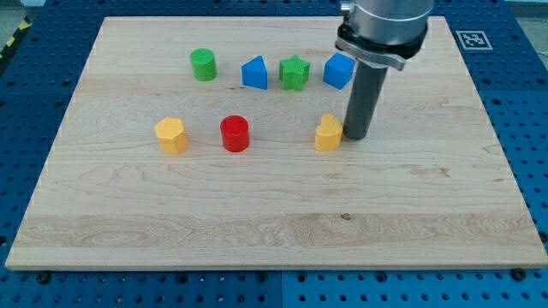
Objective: Move the arm to the close to the red star
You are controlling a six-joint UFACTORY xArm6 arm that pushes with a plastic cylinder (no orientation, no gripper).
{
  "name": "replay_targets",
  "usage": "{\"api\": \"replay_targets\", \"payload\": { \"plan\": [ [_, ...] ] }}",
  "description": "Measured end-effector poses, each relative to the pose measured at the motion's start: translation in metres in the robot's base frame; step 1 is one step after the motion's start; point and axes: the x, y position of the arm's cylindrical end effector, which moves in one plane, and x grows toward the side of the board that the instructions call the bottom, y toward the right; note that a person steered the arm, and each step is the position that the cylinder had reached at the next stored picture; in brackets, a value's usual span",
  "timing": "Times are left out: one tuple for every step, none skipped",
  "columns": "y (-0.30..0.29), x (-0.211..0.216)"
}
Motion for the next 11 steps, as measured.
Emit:
{"api": "replay_targets", "payload": {
  "plan": [
    [-0.023, 0.0],
    [-0.045, 0.001],
    [-0.047, 0.001],
    [0.005, -0.001],
    [0.072, -0.019],
    [0.129, -0.064],
    [0.16, -0.12],
    [0.16, -0.169],
    [0.1, -0.199],
    [0.031, -0.22],
    [0.007, -0.222]
  ]
}}
